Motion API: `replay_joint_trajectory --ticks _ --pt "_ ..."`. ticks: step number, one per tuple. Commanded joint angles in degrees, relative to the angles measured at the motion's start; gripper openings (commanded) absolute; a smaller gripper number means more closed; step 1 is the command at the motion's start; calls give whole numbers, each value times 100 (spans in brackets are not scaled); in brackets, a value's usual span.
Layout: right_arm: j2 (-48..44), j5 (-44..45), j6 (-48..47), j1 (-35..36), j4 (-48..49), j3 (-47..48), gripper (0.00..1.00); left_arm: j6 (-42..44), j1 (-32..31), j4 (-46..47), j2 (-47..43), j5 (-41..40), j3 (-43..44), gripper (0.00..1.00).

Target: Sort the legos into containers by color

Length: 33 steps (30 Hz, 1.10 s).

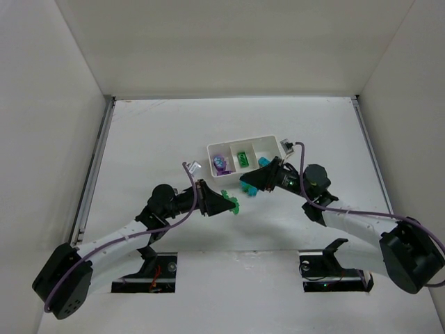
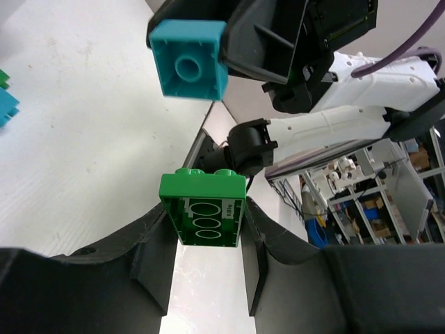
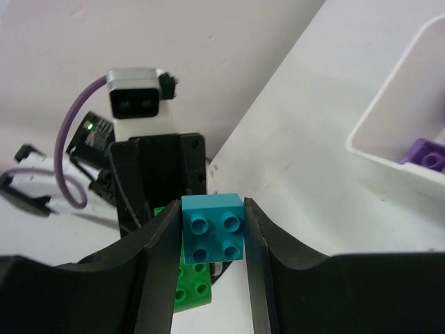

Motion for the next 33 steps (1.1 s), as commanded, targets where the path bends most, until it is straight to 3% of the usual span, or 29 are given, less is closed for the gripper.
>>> replay_joint_trajectory --ticks 1,6,10,14,25,33 --pt "-107 553 -156 -246 -333 388 39 61 173 358 -12 -199 78 27" --pt "-63 1948 -744 -282 -2020 1144 39 157 481 24 401 -1033 482 27" --pt "235 3661 -1395 -291 -3453 1768 39 334 551 50 691 -1482 632 27" --pt "753 4823 -1976 -230 -4079 2173 39 474 464 7 903 -1843 720 27" --pt "1676 5651 -2187 -142 -4492 2701 40 624 296 68 543 -2098 703 27" --pt "1844 5722 -2249 -115 -4422 2763 41 668 235 50 463 -2195 606 28"
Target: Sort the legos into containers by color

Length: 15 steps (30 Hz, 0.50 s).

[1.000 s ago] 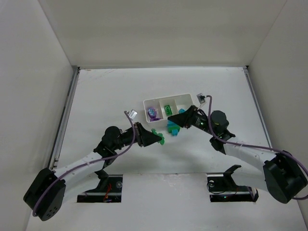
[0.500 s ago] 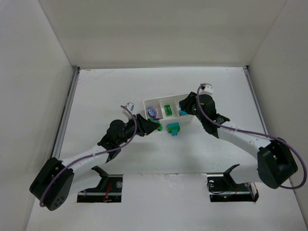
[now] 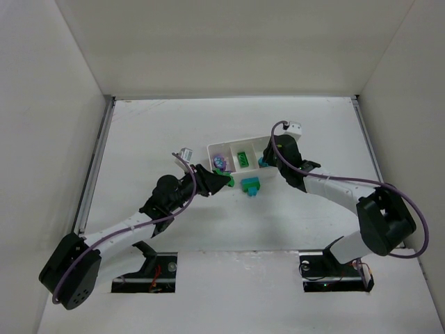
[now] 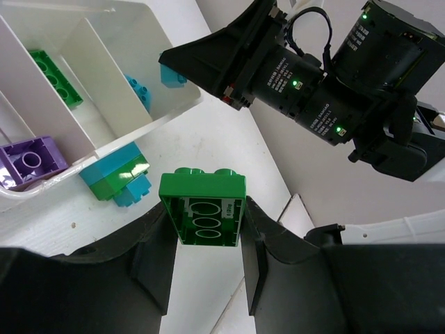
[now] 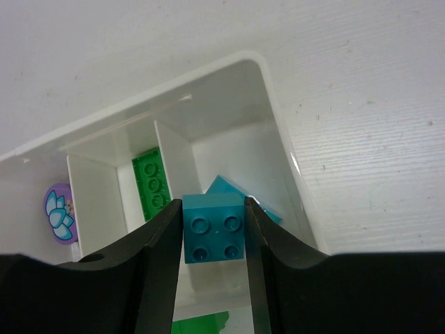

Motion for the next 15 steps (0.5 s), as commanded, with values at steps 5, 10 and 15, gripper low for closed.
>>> replay_joint_trajectory --ticks 5,10,15 --pt "2 330 -122 73 52 293 42 139 -47 216 -192 -22 259 28" --pt "19 313 -87 82 43 257 45 86 -55 155 -288 -48 207 27" --pt "-68 322 -44 108 113 223 63 104 23 -99 -438 -75 206 27"
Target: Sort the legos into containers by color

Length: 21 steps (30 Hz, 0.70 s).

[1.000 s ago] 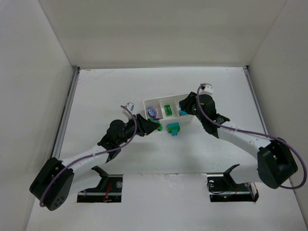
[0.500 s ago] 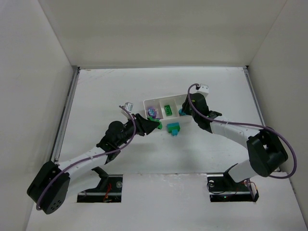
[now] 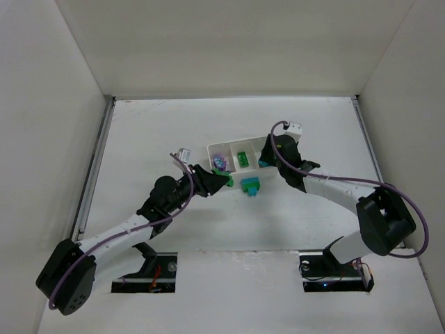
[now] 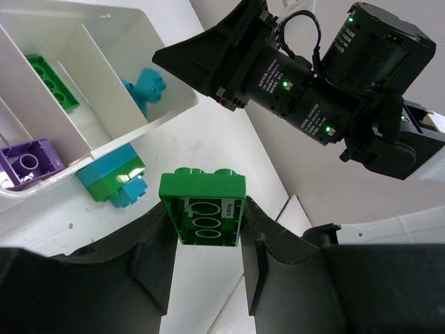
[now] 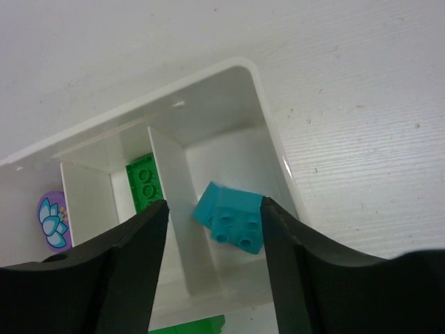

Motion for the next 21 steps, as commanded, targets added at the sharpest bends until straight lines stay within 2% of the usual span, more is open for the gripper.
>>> replay_joint_trajectory --ticks 1,7,13,17,21 --pt "-88 140 -46 99 83 236 66 112 36 29 -237 -66 215 27" --pt "-571 44 -37 231 65 131 71 78 63 -15 -176 -75 320 27" --pt "-1344 -692 -72 688 573 -580 70 -63 98 28 -88 -5 391 28" --pt "-1757 -1711 129 908 1004 -1125 64 -133 159 99 44 39 443 28" --pt "-2152 -2636 375 1031 1619 -1600 46 -168 247 152 44 75 417 28"
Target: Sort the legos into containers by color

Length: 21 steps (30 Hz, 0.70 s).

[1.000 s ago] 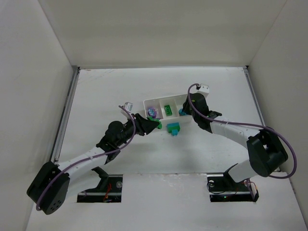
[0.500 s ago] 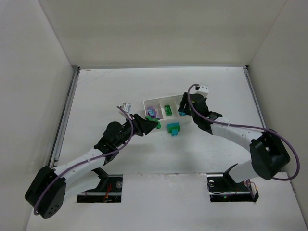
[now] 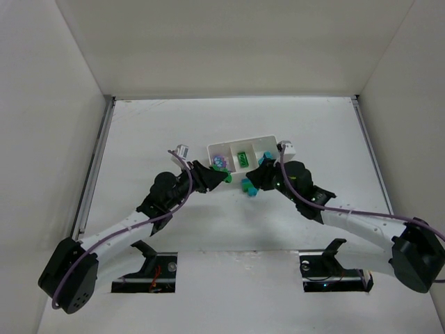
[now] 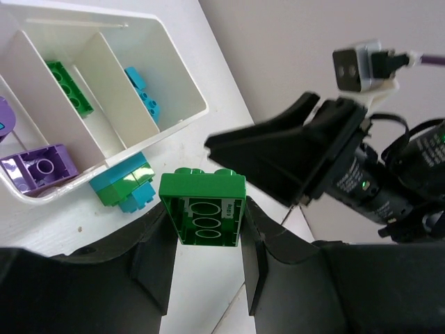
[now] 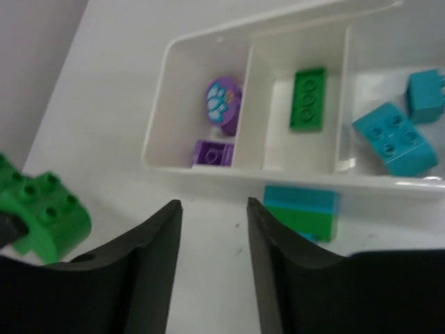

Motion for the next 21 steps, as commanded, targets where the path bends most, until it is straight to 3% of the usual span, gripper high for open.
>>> replay_joint_trajectory --ticks 1,3,6,11,14,21 --pt "-426 -1030 336 89 986 -361 41 -105 151 388 -37 120 242 28" --pt "-594 -1189 486 98 1276 -564 38 -271 265 397 -98 173 242 28" --pt "-778 -1539 548 98 1593 -784 41 -430 336 545 -186 191 146 28" --pt "-815 -2408 785 54 2348 -1022 78 -860 354 905 -187 375 14 28" --pt "-727 -2989 1022 10 2752 -1022 88 -1071 388 1117 -134 471 -65 28" --pt "-138 -3457 1672 -60 3851 -881 89 -1493 336 1696 103 797 -188 30"
